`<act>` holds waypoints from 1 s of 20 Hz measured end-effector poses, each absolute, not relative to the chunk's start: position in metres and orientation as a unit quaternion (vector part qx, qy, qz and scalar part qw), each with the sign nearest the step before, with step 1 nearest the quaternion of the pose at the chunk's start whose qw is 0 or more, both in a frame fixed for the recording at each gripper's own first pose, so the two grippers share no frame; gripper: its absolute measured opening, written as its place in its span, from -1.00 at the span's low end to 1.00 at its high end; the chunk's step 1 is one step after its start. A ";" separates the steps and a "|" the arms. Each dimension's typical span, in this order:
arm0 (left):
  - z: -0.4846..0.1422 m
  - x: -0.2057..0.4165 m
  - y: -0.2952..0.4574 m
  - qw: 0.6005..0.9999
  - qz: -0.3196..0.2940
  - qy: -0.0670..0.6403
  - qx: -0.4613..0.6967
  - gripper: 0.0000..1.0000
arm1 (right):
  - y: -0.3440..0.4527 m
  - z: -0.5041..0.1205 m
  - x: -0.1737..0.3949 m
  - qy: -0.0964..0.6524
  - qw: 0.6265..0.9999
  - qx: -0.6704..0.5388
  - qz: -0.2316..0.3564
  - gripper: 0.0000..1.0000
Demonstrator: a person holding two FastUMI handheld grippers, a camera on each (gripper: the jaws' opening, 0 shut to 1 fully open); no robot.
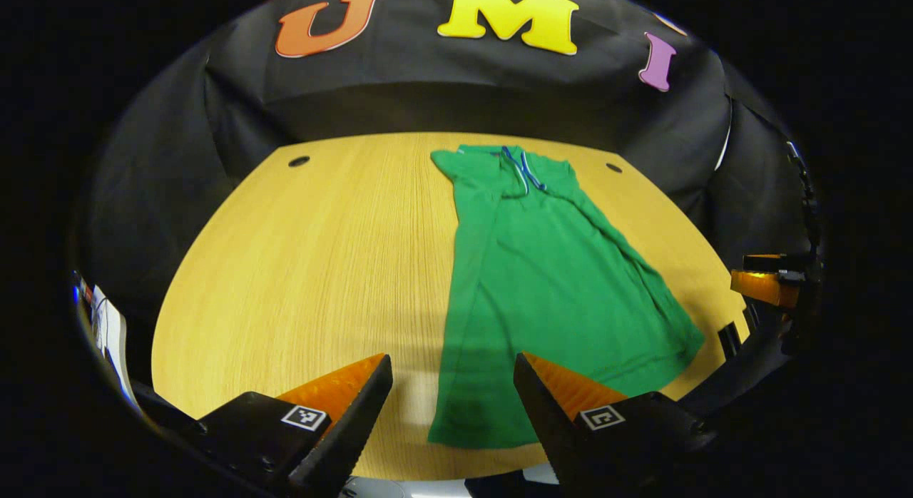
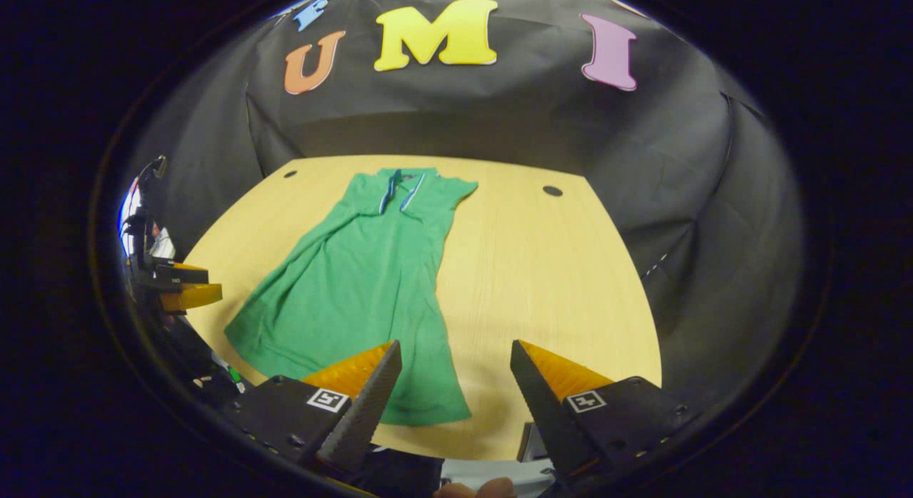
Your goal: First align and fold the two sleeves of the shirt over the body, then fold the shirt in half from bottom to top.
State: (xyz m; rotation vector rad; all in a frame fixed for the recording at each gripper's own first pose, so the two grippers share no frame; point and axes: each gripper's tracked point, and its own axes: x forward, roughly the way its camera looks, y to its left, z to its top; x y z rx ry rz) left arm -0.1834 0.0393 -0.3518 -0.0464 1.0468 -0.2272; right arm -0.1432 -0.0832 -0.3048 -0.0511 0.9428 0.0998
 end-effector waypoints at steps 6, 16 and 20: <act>-0.385 -0.219 0.040 0.818 -0.103 0.565 -0.036 1.00 | -0.088 -0.364 -0.169 0.522 0.850 -0.040 0.057 0.90; -0.395 -0.227 0.038 0.805 -0.119 0.581 -0.020 1.00 | -0.087 -0.404 -0.178 0.564 0.821 -0.050 0.068 0.93; -0.398 -0.226 0.037 0.801 -0.113 0.587 -0.005 1.00 | -0.081 -0.406 -0.181 0.570 0.817 -0.033 0.083 0.87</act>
